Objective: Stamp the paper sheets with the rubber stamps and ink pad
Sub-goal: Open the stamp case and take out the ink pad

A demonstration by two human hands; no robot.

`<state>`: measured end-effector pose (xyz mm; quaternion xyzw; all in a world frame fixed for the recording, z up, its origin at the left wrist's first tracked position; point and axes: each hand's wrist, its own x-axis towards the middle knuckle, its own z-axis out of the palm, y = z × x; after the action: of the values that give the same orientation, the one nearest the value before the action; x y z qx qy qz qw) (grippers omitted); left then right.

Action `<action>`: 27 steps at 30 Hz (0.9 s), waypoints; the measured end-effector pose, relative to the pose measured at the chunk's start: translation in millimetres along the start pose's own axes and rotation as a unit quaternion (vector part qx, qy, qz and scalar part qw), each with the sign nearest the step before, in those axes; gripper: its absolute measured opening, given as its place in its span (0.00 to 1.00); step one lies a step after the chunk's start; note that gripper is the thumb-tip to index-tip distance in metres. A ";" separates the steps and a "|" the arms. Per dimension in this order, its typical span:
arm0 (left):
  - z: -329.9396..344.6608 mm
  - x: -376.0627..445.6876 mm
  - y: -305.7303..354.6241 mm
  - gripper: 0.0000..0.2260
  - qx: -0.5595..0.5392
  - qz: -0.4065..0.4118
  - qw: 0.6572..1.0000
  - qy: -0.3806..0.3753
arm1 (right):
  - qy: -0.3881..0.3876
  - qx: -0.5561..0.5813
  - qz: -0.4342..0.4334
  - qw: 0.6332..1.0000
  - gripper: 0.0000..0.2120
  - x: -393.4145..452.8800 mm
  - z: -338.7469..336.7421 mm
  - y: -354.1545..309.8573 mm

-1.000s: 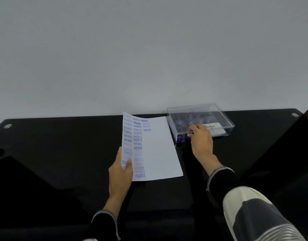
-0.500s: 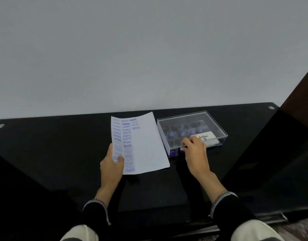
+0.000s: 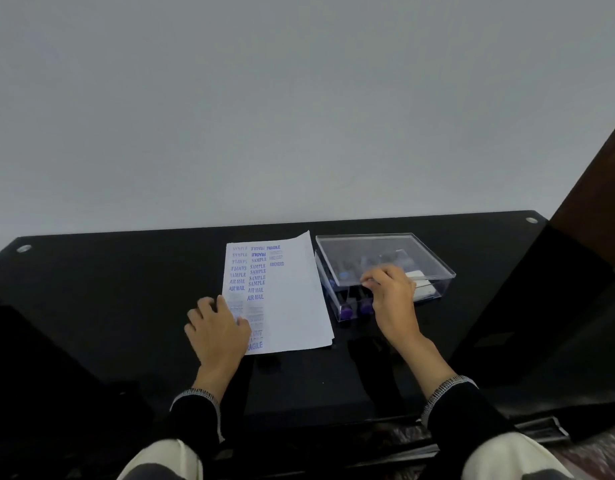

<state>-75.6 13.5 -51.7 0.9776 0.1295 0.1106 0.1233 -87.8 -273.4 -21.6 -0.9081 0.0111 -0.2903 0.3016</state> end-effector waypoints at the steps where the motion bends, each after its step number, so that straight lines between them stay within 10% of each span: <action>1: -2.8 -0.6 6.9 0.18 -0.014 0.018 0.999 0.029 | 0.011 0.024 -0.001 1.000 0.20 5.6 -0.9 -4.7; 4: -23.5 -0.9 45.2 0.10 -0.295 0.047 0.954 -0.011 | 0.020 0.072 -0.033 0.997 0.15 14.4 -6.8 -19.6; 8: -54.8 6.3 110.2 0.11 -0.607 -0.072 0.735 -0.294 | -0.020 0.056 -0.082 0.995 0.16 6.4 -4.0 -19.0; 10: -54.6 9.1 127.9 0.12 -0.628 -0.078 0.685 -0.361 | -0.048 0.050 -0.094 0.993 0.18 1.2 0.0 -13.3; 17: -33.6 45.6 151.8 0.15 -0.648 -0.094 0.691 -0.306 | 0.051 0.015 0.040 0.998 0.10 -1.4 -16.6 12.7; 27: 2.7 102.0 157.8 0.20 -0.661 -0.117 0.693 -0.264 | -0.034 -0.094 0.034 0.994 0.15 -13.2 -20.1 58.4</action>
<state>56.8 -106.1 7.1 0.6101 0.0981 -0.1100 0.7785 -100.4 -329.5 -47.8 -0.9409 0.0586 -0.2465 0.2247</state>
